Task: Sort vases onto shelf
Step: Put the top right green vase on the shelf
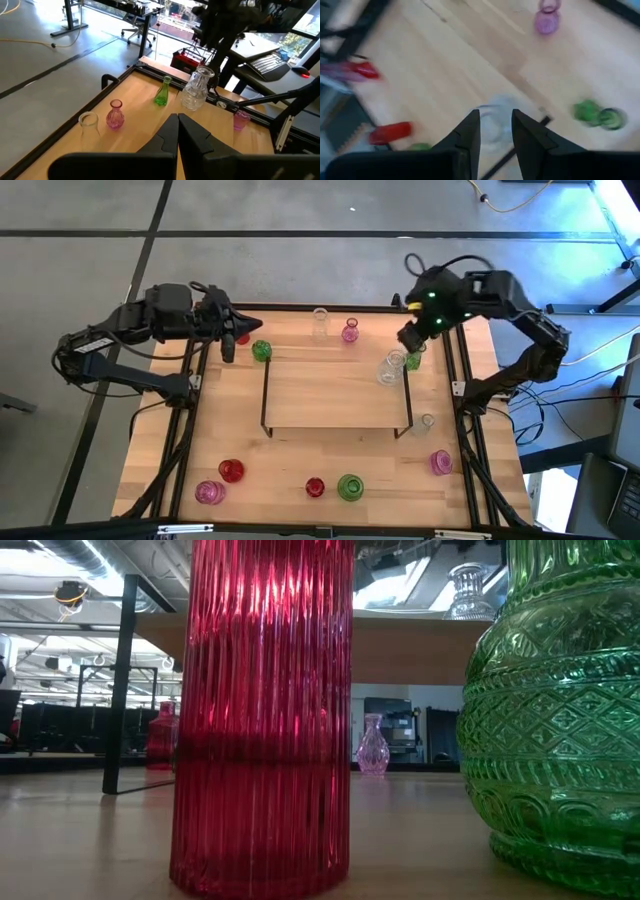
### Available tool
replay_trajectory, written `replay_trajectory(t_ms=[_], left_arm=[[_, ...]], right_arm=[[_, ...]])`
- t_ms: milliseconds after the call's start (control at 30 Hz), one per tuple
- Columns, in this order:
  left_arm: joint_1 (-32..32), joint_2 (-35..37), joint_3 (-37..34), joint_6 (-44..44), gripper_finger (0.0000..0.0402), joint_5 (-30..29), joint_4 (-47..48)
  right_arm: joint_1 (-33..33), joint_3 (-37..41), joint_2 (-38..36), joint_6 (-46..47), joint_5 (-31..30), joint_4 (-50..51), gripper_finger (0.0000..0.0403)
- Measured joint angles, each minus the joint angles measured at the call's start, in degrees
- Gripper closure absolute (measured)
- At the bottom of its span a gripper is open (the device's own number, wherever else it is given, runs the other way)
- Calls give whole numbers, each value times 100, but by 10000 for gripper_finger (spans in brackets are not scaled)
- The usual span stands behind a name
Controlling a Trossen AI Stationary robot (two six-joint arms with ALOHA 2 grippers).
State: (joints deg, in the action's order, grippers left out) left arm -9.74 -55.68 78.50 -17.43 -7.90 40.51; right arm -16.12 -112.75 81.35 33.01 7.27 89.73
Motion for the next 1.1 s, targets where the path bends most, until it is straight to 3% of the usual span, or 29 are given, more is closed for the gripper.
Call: replay_trajectory(t_ms=[133,300,567,667,833,1100], left_arm=[[2,0,2,-4,401,28,3],[2,-90,2,-2,401,33,60],[2,-301,0,262,401,31,75],[0,-329,0,284,401,31,103],[0,-374,0,302,401,115,89],[2,-367,0,302,401,164,83]], right_arm=[[497,59,-565,802,-166,6,308],[1400,662,-1415,2465,-754,32,308],[3223,2859,-2143,4918,-1031,33,308],[3620,3488,-2147,5623,-1648,35,308],[3417,3864,-2158,6166,-3021,19,308],[1894,4348,-2163,6238,-3892,24,308]])
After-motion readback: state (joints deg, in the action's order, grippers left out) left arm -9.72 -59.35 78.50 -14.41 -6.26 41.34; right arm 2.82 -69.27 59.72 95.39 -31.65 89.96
